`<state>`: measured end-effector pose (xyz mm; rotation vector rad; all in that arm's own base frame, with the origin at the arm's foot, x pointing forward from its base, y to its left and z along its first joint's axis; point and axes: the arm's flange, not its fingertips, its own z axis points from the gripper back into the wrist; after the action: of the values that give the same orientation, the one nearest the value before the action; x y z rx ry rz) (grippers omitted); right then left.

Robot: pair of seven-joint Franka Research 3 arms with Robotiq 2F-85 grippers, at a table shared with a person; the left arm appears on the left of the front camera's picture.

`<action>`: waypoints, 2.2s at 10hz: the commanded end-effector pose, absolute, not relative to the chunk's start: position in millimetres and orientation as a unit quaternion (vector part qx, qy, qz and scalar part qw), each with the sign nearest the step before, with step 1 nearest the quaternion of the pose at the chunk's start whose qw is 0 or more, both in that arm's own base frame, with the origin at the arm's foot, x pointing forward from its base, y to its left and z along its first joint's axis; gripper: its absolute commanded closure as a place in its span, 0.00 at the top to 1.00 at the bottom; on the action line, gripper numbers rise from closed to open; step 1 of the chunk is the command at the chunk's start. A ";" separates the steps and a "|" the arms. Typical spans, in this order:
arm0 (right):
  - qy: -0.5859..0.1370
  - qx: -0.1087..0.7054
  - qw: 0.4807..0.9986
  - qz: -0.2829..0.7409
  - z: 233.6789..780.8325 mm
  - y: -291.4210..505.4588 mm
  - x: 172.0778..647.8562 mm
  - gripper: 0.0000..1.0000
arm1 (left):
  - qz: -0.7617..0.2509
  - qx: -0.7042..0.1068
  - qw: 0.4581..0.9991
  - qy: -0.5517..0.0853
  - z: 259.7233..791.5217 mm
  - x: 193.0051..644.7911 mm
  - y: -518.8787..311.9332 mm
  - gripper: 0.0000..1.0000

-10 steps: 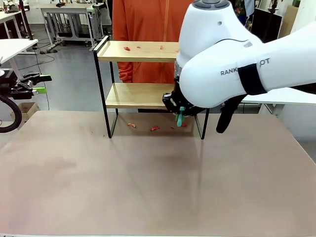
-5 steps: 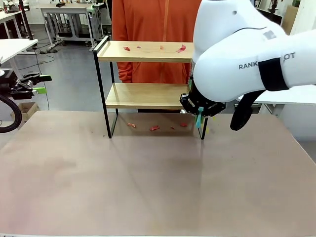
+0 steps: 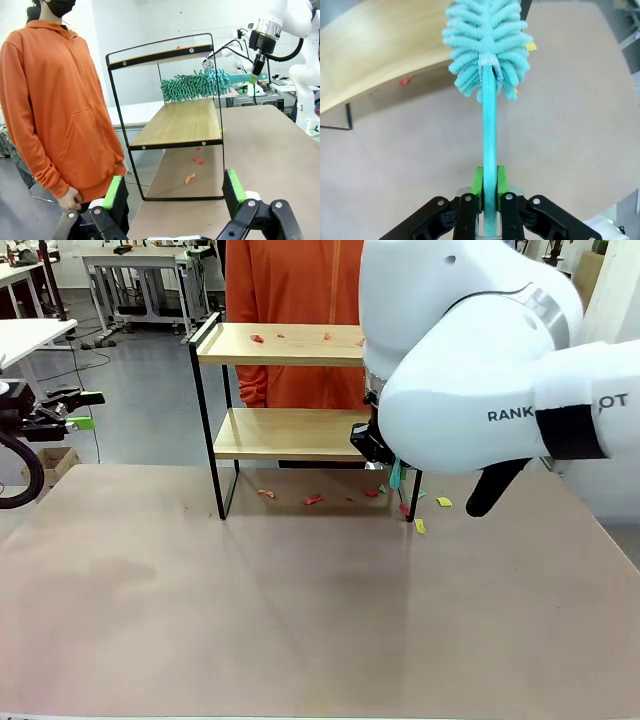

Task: Clean the shelf.
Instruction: Clean the specific section of the Shelf indicated by the human with the Duster.

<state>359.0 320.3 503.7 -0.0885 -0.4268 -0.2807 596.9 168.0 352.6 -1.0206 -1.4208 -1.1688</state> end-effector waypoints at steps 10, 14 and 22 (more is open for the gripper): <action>-0.236 0.104 0.964 0.065 531.1 254.4 308.0 0.13 | -0.487 -0.418 0.494 -0.586 355.5 594.5 168.6 1.00; -0.217 0.156 0.928 0.260 524.0 216.5 287.5 0.13 | -0.487 -0.418 0.494 -0.586 355.5 594.5 168.6 1.00; -0.135 0.150 0.870 0.450 473.3 101.6 237.5 0.13 | -0.487 -0.418 0.494 -0.586 355.5 594.5 168.6 1.00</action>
<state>283.3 136.6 527.8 0.3103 -0.3059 0.9089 597.0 168.1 352.7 -1.0204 -1.4209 -1.1690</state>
